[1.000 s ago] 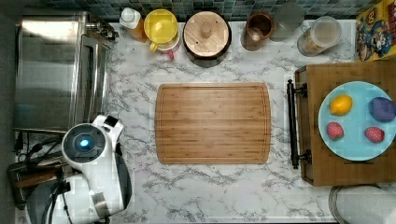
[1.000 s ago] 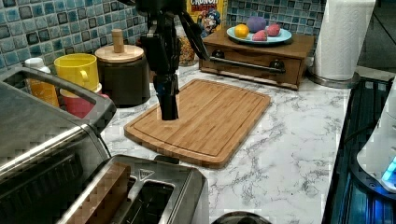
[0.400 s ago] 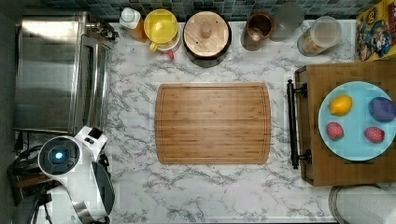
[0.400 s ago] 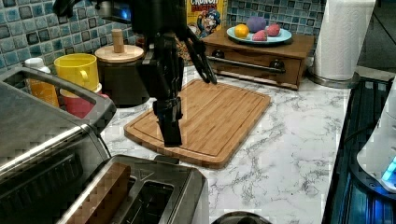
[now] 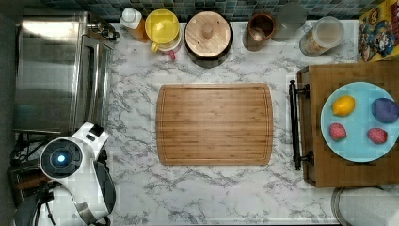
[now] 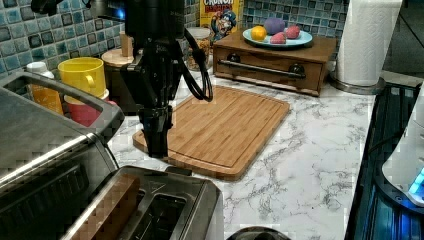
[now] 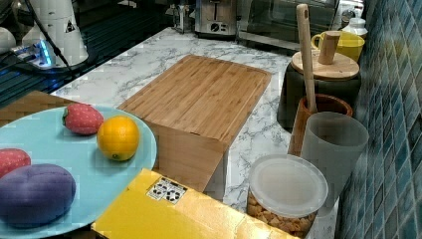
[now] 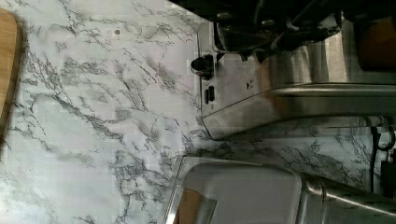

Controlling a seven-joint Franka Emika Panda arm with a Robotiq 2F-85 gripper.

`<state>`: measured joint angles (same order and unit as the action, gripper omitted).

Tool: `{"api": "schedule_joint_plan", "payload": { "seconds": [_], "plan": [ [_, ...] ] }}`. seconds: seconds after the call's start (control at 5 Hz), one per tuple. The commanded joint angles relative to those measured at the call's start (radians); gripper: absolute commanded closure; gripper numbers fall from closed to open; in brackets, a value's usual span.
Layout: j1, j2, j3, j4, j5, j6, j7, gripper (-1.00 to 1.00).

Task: Turn on the toaster.

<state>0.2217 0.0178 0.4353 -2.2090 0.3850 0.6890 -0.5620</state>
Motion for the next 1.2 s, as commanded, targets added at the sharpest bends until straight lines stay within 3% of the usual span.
{"api": "schedule_joint_plan", "payload": {
  "seconds": [0.2, 0.4, 0.8, 1.2],
  "plan": [
    [0.021, 0.024, 0.026, 0.062, -0.072, -0.046, 0.123, 1.00],
    [0.026, 0.068, 0.020, 0.094, -0.130, -0.075, 0.167, 1.00],
    [0.003, 0.087, 0.009, 0.076, -0.116, -0.096, 0.154, 1.00],
    [0.035, 0.133, 0.041, -0.007, -0.137, -0.060, 0.155, 1.00]
  ]
}}
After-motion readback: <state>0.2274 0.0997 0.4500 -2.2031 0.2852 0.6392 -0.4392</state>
